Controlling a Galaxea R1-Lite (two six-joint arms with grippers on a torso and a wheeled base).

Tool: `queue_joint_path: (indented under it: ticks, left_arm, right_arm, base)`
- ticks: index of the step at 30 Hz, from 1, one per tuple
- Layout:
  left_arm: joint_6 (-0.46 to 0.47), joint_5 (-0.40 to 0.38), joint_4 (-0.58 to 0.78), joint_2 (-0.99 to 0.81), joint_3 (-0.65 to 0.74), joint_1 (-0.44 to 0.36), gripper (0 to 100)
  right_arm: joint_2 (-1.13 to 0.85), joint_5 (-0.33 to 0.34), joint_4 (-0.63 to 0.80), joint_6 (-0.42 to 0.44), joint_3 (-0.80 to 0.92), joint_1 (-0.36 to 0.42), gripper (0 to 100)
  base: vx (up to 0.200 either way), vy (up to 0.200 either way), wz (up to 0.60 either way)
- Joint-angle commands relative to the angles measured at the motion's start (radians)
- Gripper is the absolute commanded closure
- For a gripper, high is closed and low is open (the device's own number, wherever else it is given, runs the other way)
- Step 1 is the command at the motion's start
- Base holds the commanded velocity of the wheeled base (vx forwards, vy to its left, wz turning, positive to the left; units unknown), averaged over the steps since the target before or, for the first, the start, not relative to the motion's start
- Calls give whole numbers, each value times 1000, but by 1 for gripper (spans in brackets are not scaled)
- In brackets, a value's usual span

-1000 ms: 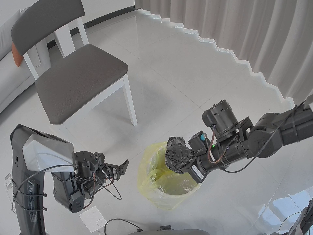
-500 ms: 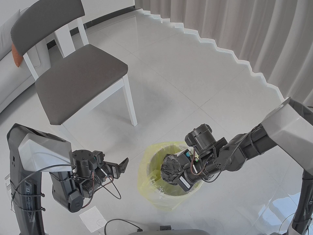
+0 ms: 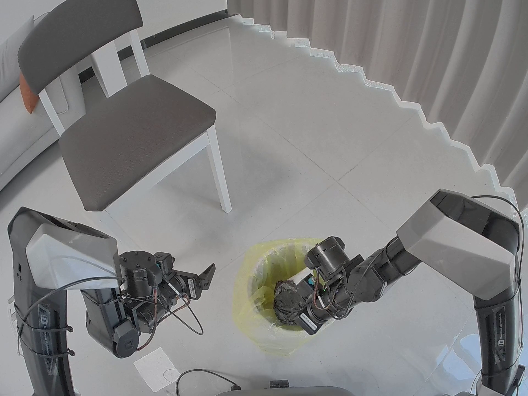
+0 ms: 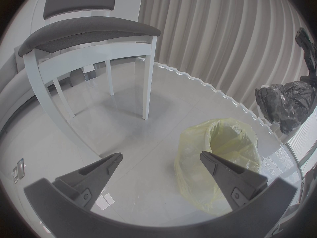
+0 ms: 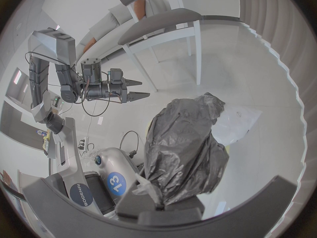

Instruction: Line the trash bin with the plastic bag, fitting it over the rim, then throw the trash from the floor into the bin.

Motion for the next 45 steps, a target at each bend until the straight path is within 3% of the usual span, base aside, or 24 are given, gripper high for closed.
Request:
queue_joint_path:
  ticks: [1,15,16,32,38,45]
  left_arm:
    - [-1,3,-18,4,-5,2,0]
    - [-7,9,-18,4,-2,10,0]
    - [-13,11,-18,4,-2,10,0]
    - [-23,20,-18,7,12,6,0]
    - [-23,20,-18,10,10,-17,0]
    - [-19,37,-18,30,0,-57,0]
  right_arm:
    - [4,0,-4,-12,30,4,100]
    - [59,2,6,-14,-111,-28,100]
    - [62,2,6,-14,-112,-28,0]
    - [32,-7,0,-14,-88,-28,0]
    - [-80,0,-8,-3,-40,-105,0]
    - [-125,2,-8,23,-69,-253,0]
  base:
    - [0,0,0]
    - [0,0,0]
    - [0,0,0]
    - [0,0,0]
    - [0,0,0]
    - [0,0,0]
